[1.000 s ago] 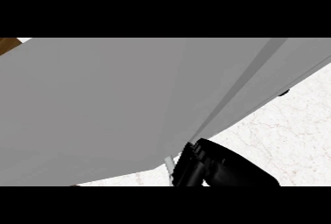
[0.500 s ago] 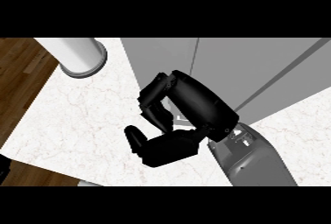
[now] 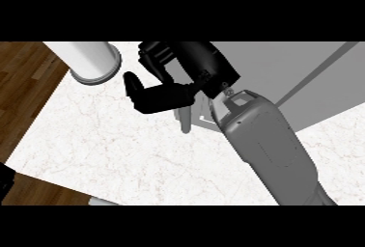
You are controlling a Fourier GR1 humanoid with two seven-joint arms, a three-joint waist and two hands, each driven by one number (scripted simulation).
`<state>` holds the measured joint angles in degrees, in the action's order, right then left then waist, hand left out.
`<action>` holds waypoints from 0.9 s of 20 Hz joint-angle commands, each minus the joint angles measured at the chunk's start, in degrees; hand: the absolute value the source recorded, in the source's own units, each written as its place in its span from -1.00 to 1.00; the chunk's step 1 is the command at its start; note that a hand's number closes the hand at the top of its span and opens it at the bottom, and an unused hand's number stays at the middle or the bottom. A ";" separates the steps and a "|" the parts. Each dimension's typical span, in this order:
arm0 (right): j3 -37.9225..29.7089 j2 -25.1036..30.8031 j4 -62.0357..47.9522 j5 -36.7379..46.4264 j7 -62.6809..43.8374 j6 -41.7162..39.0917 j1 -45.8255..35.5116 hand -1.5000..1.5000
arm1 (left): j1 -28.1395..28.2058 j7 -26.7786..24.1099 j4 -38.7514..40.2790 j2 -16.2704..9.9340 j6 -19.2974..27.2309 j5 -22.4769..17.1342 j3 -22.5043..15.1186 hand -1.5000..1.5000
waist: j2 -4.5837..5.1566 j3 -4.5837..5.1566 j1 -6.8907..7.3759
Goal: Pick up the wine, place it into the cabinet and close the cabinet
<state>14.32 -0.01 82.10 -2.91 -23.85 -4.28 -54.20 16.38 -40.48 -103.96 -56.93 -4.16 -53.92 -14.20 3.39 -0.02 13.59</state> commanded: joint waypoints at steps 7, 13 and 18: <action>-7.27 1.65 -14.26 -4.92 1.08 4.10 -5.96 1.00 | -0.87 0.40 1.91 1.17 0.35 -0.14 -0.18 1.00 | 1.26 0.45 -1.74; -7.19 4.88 -16.72 -6.32 3.04 3.40 -4.01 1.00 | -0.96 0.25 2.45 1.64 1.05 -0.85 0.77 1.00 | 1.43 0.35 -3.26; -7.21 6.08 -18.01 -8.35 5.86 0.24 -2.52 1.00 | -0.22 0.07 2.28 1.76 0.93 -0.04 0.11 1.00 | 1.69 0.23 -3.83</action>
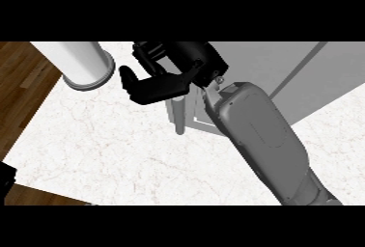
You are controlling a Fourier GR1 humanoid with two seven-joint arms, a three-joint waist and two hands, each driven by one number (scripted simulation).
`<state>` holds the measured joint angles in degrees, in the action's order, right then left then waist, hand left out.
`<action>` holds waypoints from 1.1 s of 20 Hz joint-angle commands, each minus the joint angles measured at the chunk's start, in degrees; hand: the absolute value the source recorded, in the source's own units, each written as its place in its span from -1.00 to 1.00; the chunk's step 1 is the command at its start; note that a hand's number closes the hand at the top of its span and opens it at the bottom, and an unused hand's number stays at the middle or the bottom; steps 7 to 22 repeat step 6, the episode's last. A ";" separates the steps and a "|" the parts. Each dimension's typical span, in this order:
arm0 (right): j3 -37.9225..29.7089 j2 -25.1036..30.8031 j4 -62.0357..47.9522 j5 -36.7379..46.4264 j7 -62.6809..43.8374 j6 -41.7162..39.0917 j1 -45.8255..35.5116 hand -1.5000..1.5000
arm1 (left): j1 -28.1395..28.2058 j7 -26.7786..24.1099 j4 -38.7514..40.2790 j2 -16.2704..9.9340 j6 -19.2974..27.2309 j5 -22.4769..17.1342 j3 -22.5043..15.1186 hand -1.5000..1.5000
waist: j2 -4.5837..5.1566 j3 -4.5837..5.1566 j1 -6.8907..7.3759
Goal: Pick up the wine, place it into the cabinet and close the cabinet
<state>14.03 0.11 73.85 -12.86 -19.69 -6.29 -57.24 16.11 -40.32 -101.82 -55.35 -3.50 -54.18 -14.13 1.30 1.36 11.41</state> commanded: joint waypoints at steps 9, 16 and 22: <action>-6.63 6.73 -11.38 1.07 5.64 -0.17 1.65 1.00 | 0.64 -0.57 0.94 1.37 0.31 0.32 -0.56 1.00 | 3.83 -1.03 -3.08; -6.63 6.73 -11.38 1.07 5.64 -0.17 1.65 1.00 | 0.64 -0.57 0.94 1.37 0.31 0.32 -0.56 1.00 | 3.83 -1.03 -3.08; -6.63 6.73 -11.38 1.07 5.64 -0.17 1.65 1.00 | 0.64 -0.57 0.94 1.37 0.31 0.32 -0.56 1.00 | 3.83 -1.03 -3.08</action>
